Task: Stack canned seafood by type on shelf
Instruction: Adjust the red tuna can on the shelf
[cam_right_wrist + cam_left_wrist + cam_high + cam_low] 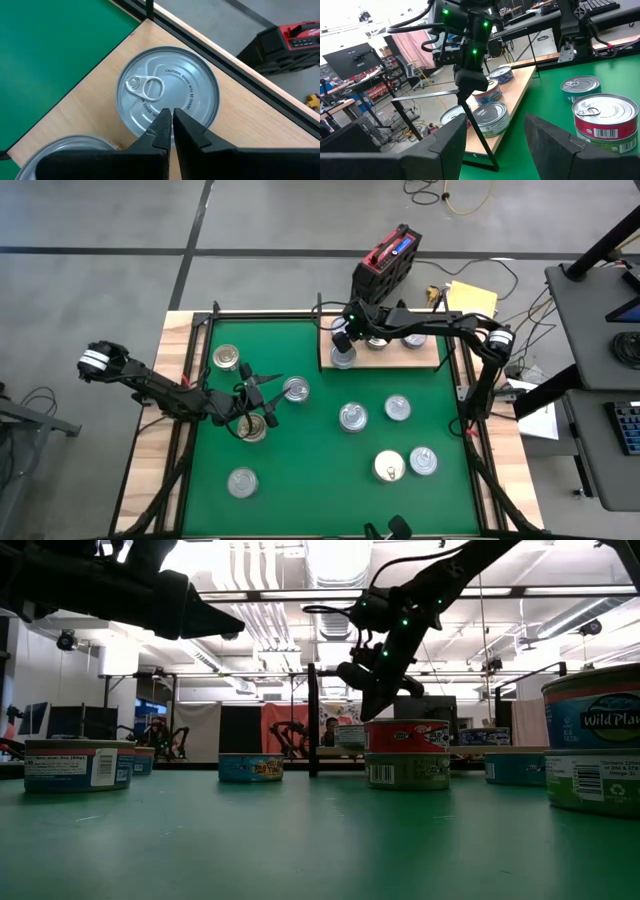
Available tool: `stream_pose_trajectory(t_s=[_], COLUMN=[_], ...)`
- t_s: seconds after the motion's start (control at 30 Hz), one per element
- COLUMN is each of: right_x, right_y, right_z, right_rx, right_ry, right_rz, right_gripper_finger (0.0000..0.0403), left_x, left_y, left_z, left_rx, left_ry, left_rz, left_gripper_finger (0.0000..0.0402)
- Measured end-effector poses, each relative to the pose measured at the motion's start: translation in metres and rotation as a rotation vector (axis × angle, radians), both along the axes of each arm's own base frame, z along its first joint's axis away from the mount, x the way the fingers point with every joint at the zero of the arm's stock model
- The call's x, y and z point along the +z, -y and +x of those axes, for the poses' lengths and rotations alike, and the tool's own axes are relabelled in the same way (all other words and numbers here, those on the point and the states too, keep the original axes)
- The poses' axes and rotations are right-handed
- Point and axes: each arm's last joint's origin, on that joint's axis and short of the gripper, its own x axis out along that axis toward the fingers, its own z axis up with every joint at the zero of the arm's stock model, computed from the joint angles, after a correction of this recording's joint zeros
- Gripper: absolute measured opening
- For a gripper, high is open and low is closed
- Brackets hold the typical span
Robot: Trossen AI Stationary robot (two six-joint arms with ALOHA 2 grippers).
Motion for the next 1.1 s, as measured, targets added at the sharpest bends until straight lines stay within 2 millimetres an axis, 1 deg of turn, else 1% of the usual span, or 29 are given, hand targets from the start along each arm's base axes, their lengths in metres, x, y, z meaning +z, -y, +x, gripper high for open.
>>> stream_pose_trajectory(t_s=[0.23,0.53,1.1], right_x=[-0.002,-0.019,-0.024], right_y=[0.003,0.002,0.002], right_z=[-0.001,-0.006,-0.005], right_rx=[-0.010,-0.016,-0.016], right_ry=[0.002,0.021,0.065], right_rz=[-0.020,-0.042,-0.068], right_gripper_finger=[0.0009,0.0009,0.0009], left_x=[0.000,0.000,0.000], left_y=[0.000,0.000,0.000], left_z=[0.000,0.000,0.000], left_rx=[0.000,-0.001,0.000], left_ry=[0.000,0.000,0.000], left_rz=[0.000,0.000,0.000], left_gripper_finger=[0.0182,0.0182,0.0182])
